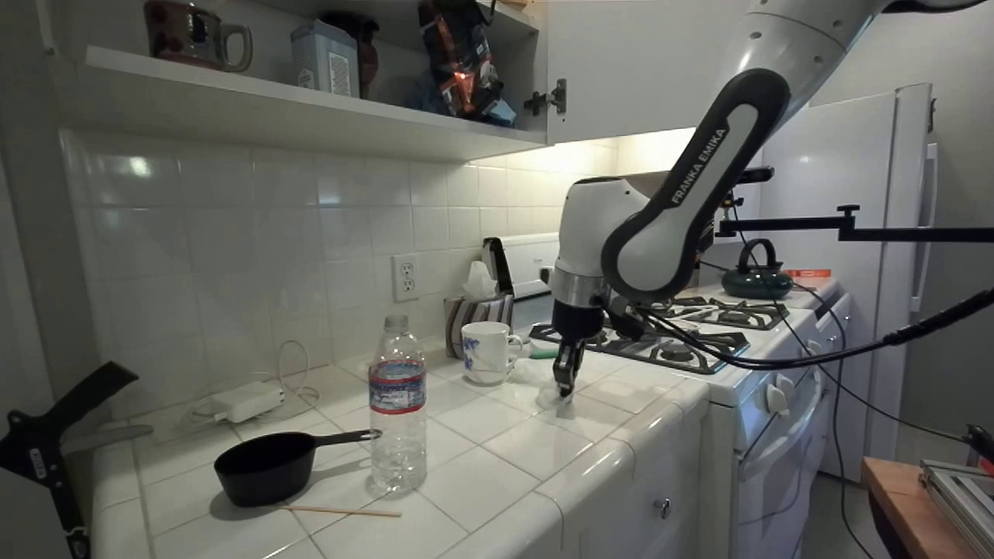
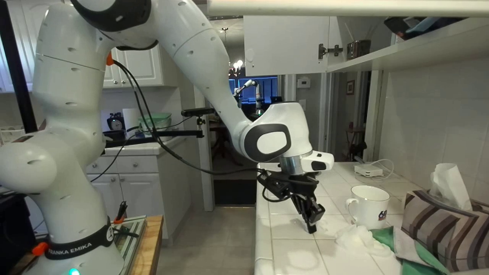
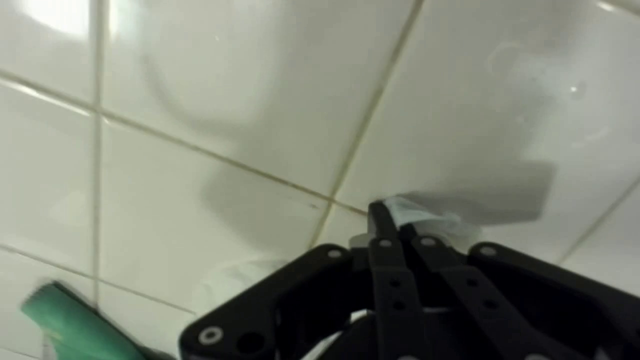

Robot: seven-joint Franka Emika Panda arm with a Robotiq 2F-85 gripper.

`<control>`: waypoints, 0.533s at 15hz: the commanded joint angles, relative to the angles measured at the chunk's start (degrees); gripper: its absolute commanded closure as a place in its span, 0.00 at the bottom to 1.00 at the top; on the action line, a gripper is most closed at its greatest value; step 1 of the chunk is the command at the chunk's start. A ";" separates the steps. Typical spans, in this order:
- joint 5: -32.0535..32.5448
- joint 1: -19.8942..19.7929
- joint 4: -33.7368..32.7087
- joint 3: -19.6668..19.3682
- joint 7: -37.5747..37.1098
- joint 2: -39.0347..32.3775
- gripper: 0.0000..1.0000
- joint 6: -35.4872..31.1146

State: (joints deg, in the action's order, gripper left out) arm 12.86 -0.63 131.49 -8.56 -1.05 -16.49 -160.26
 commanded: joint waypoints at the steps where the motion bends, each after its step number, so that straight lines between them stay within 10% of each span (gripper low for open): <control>1: 9.89 3.48 12.24 -9.38 -13.04 3.97 1.00 -9.83; 8: 27.17 10.76 12.95 -26.08 -22.75 5.71 1.00 -20.41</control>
State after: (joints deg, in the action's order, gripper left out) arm 36.01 7.48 144.31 -31.52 -22.18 -11.85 -178.13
